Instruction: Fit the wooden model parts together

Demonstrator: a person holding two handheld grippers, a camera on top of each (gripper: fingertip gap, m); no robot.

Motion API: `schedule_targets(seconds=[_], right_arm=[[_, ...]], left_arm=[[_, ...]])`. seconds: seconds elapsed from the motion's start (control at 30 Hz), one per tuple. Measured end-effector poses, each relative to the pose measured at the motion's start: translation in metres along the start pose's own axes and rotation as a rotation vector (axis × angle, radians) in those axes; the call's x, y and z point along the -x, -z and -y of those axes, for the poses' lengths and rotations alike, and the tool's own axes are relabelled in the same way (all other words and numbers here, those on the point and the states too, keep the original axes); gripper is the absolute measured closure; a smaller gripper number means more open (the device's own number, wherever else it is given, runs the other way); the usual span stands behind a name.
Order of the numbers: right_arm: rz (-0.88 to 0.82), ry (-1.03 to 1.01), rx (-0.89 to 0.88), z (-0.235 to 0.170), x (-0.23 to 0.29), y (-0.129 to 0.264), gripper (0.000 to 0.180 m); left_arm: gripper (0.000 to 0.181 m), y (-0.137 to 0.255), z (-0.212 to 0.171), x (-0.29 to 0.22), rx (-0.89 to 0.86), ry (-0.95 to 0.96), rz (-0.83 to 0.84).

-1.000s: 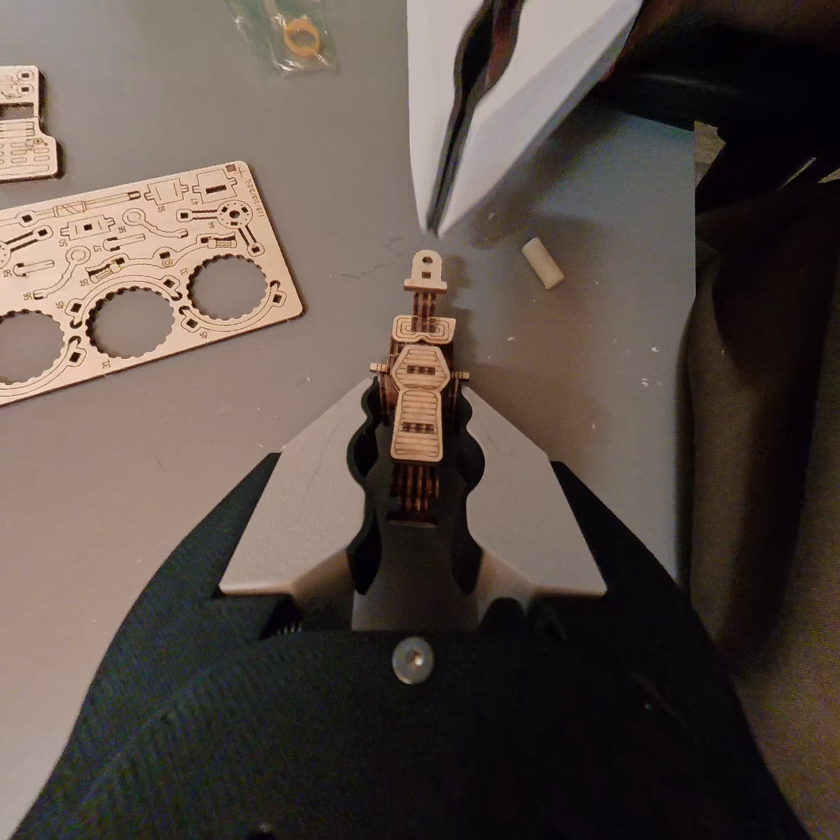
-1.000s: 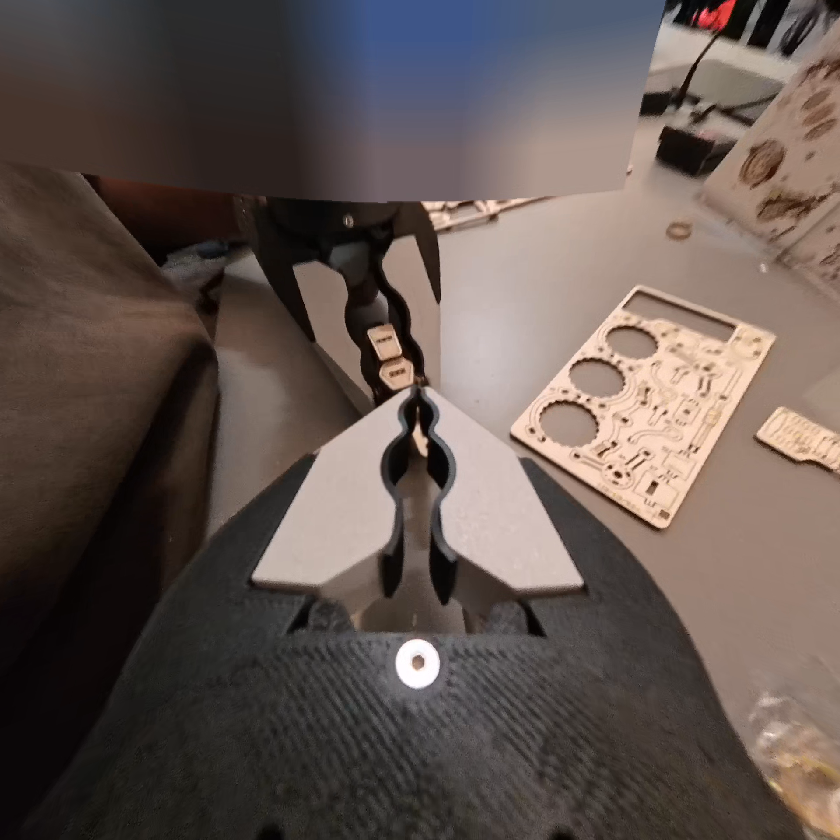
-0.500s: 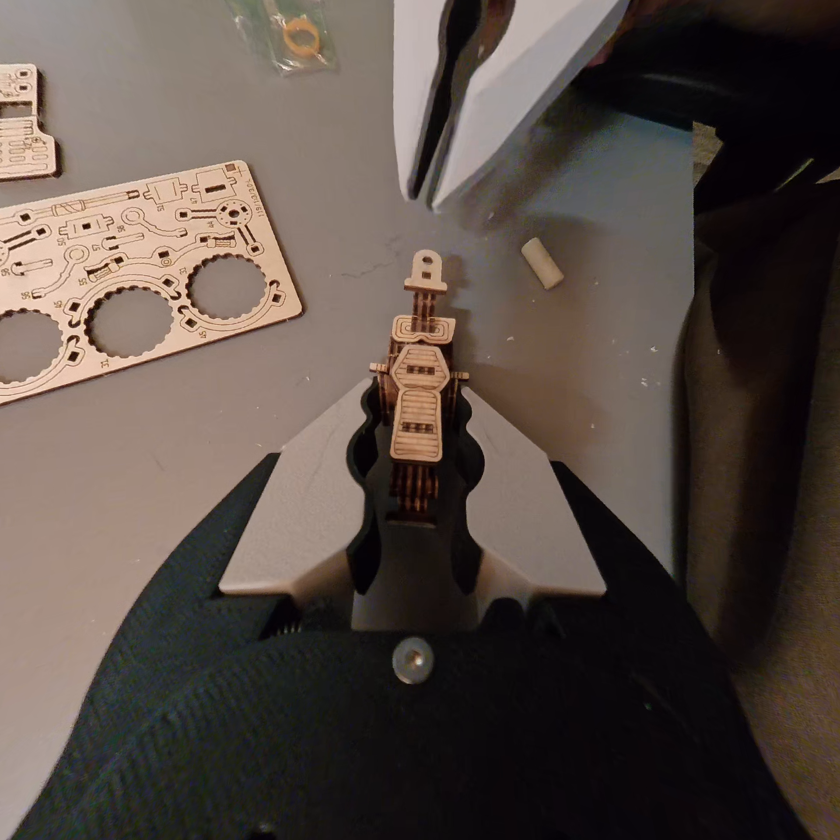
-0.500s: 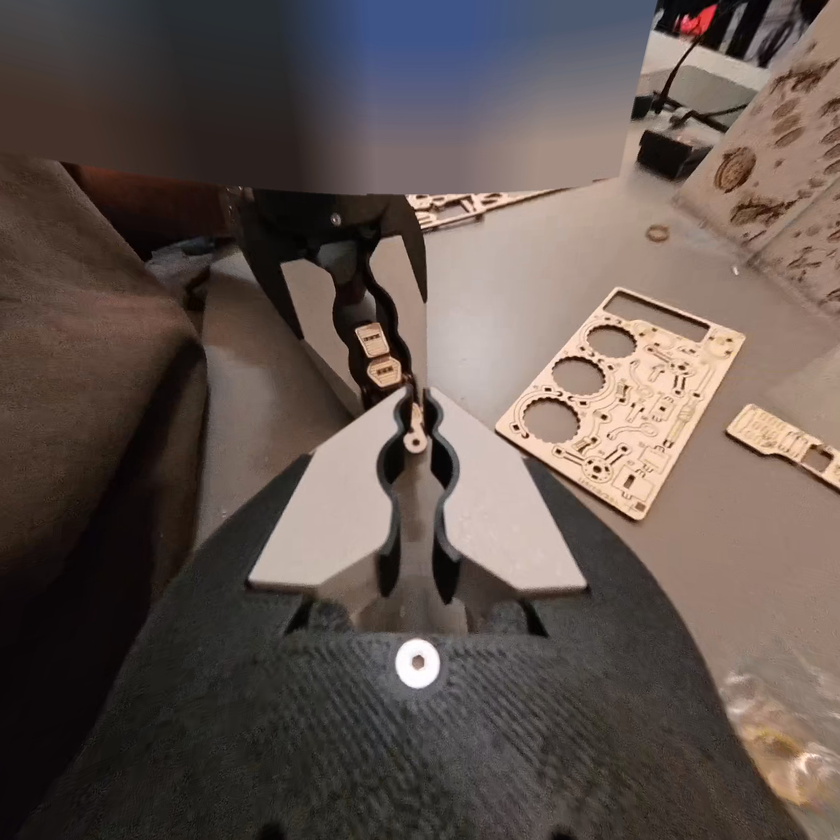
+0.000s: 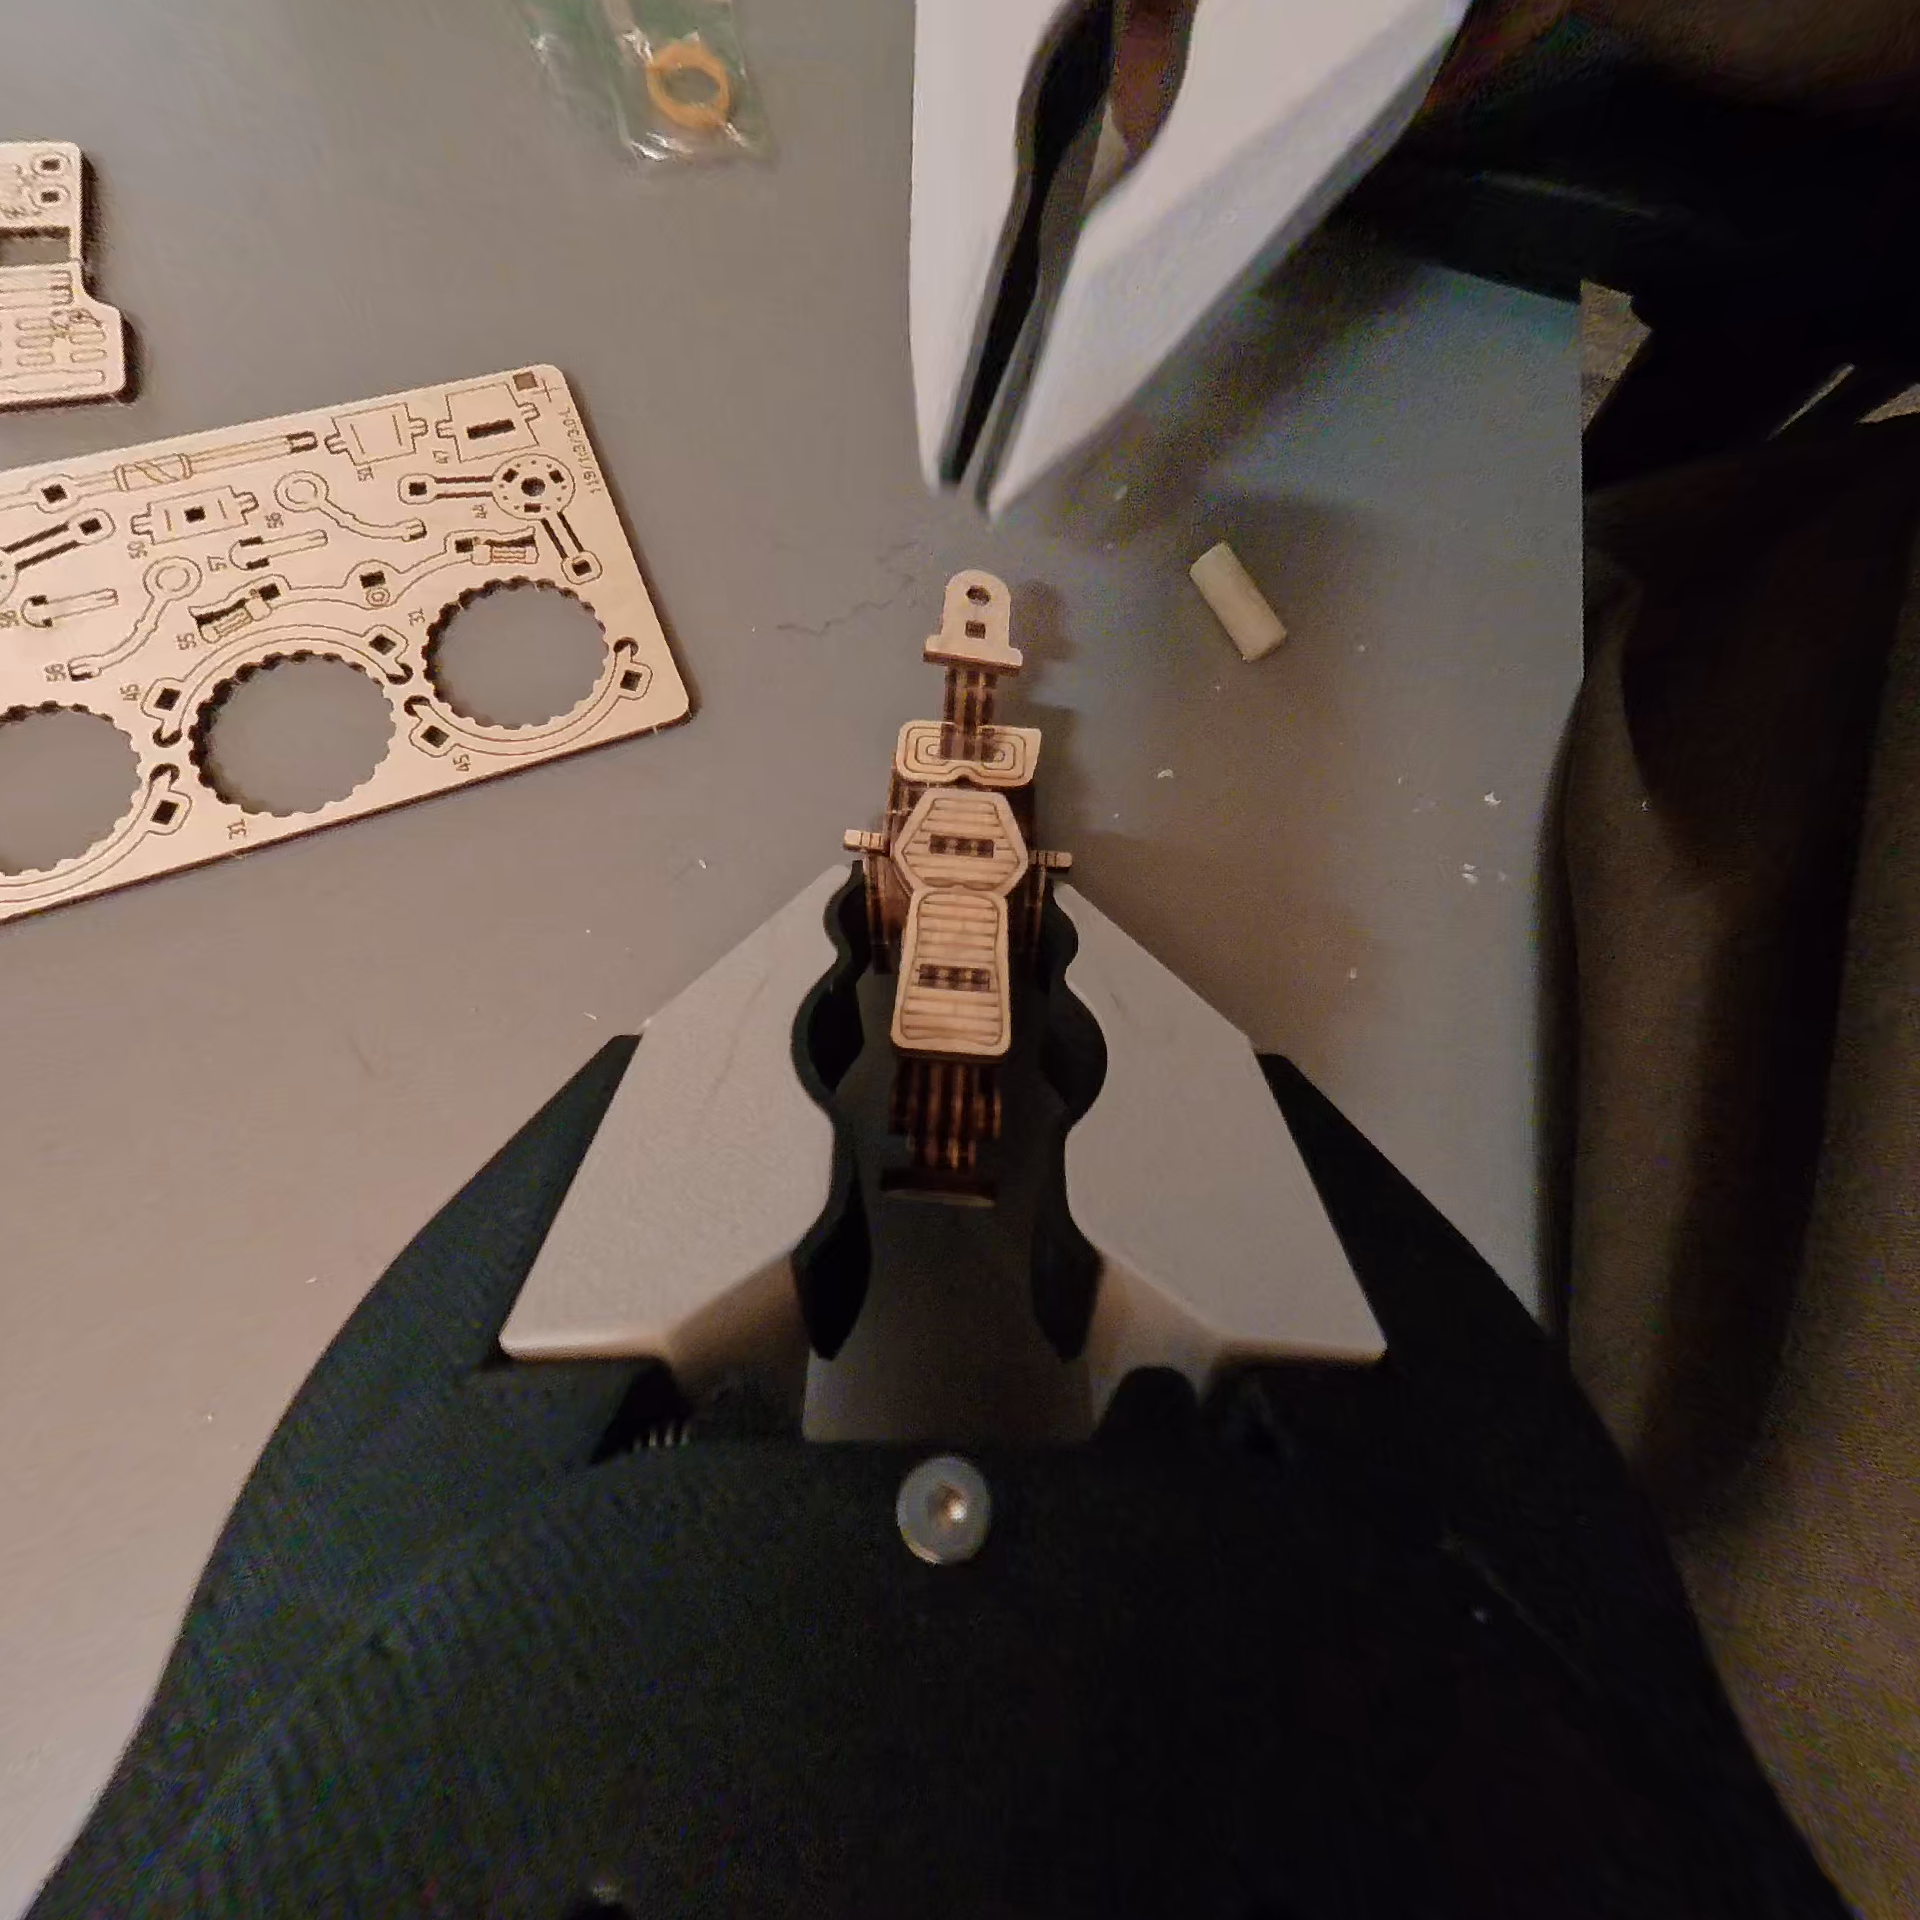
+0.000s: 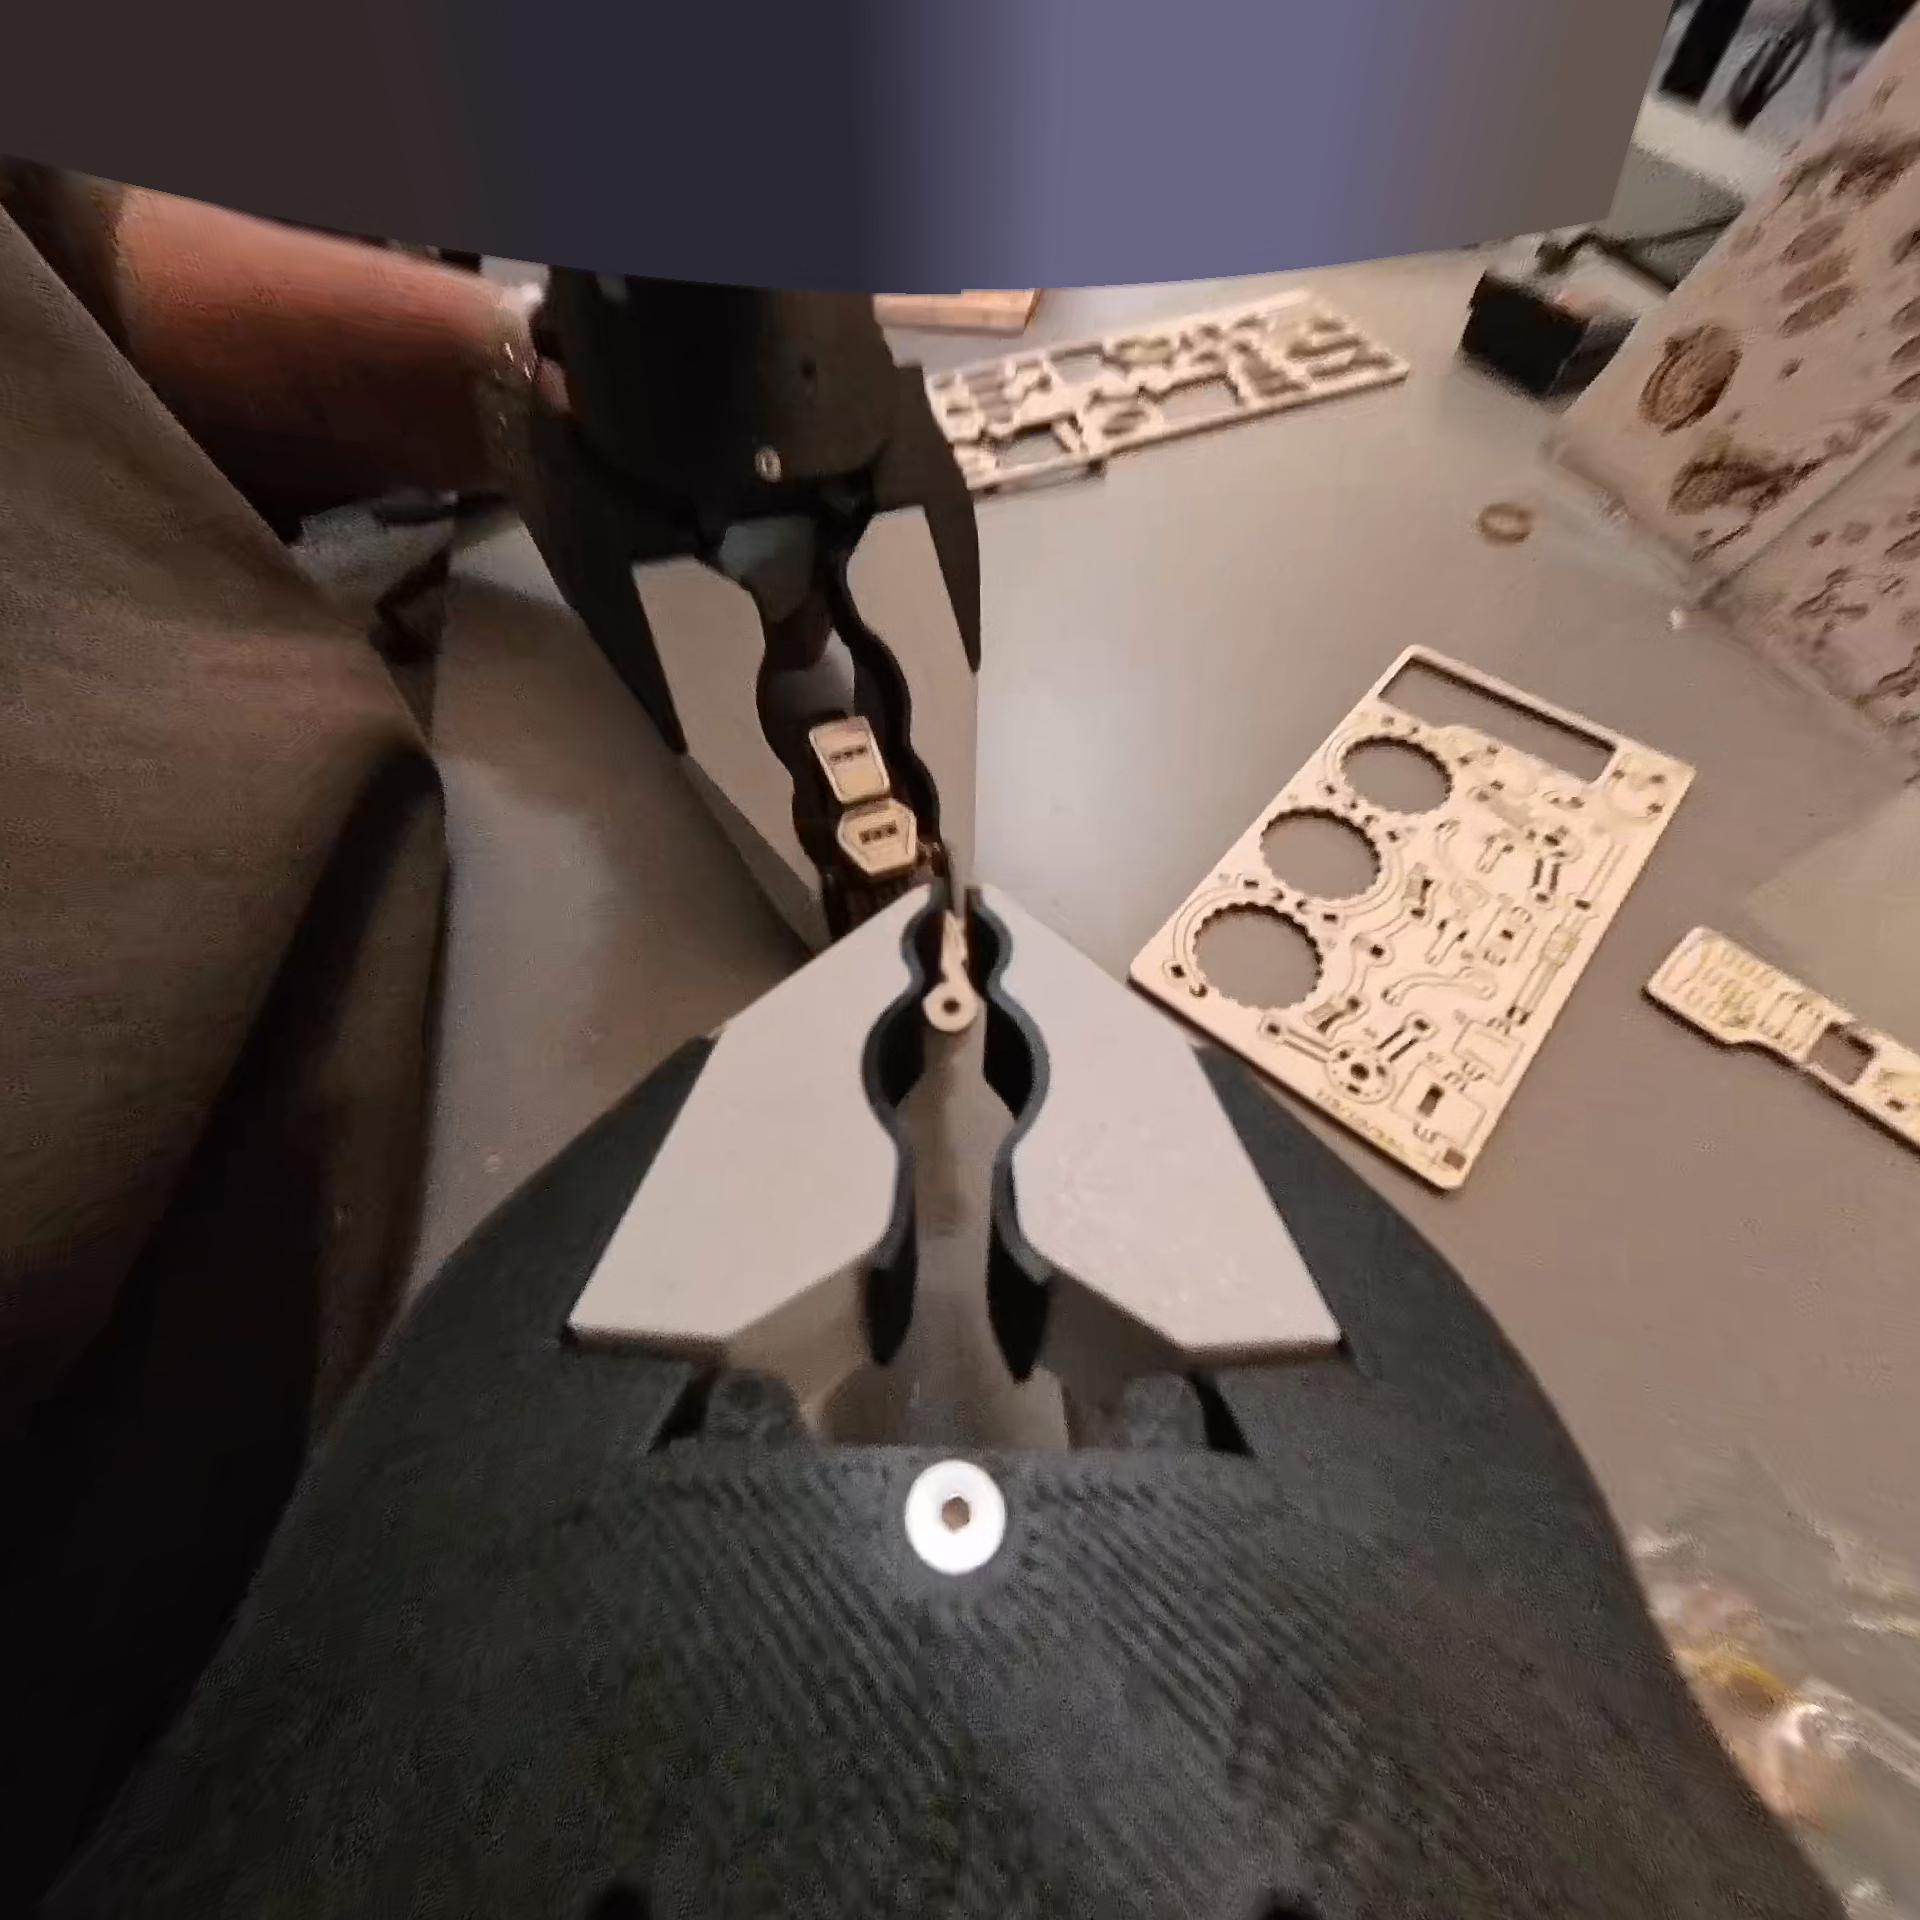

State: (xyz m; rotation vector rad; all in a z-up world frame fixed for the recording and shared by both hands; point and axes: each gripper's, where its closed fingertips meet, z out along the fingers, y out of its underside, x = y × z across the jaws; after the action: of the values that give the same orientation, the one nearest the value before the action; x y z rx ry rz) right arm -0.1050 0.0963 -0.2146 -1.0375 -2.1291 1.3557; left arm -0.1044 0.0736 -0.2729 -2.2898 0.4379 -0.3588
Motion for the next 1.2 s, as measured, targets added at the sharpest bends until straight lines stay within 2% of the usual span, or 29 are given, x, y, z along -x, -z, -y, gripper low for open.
schedule_targets(seconds=[0.1, 0.17, 0.2, 0.37, 0.43, 0.47, 0.63, 0.67, 0.77, 0.93, 1.07, 1.2], right_arm=[[0.01, -0.004, -0.059, 0.012, 0.003, 0.004, 0.178], [0.004, 0.01, 0.072, -0.016, 0.002, -0.008, 0.167], [0.012, 0.0, 0.054, -0.016, 0.003, -0.008, 0.176], [0.01, -0.015, -0.069, 0.012, 0.001, 0.006, 0.177], [-0.005, -0.001, 0.063, -0.016, -0.001, -0.005, 0.169], [-0.011, 0.002, 0.058, -0.017, -0.001, -0.007, 0.175], [-0.034, -0.009, -0.126, 0.022, -0.006, 0.013, 0.18], [-0.025, -0.022, -0.108, 0.018, -0.005, 0.011, 0.18], [-0.042, -0.052, 0.118, -0.027, -0.01, -0.006, 0.18], [-0.026, -0.041, -0.066, 0.013, -0.006, 0.009, 0.18], [0.026, -0.054, 0.083, -0.019, 0.003, -0.006, 0.18], [-0.031, -0.025, -0.037, 0.008, -0.005, 0.009, 0.18]], left_arm=[[0.152, 0.0, 0.0, 0.0, 0.0, 0.003, -0.003], [0.152, 0.0, 0.0, 0.0, 0.0, 0.002, -0.002], [0.152, 0.0, 0.0, 0.0, 0.0, 0.002, -0.002], [0.152, 0.0, 0.0, 0.0, 0.0, 0.002, -0.003], [0.151, 0.0, 0.0, 0.0, 0.001, 0.003, -0.003], [0.152, 0.0, 0.0, 0.0, 0.0, 0.008, -0.008], [0.152, 0.0, 0.0, 0.0, 0.0, 0.004, -0.006], [0.152, 0.0, 0.0, 0.0, -0.001, 0.006, -0.007], [0.152, 0.0, 0.0, -0.002, 0.0, 0.006, -0.016], [0.152, 0.0, 0.0, -0.002, 0.0, 0.01, -0.016], [0.152, 0.0, 0.0, -0.001, -0.001, 0.018, -0.018], [0.152, 0.0, 0.0, -0.001, -0.001, 0.015, -0.016]])
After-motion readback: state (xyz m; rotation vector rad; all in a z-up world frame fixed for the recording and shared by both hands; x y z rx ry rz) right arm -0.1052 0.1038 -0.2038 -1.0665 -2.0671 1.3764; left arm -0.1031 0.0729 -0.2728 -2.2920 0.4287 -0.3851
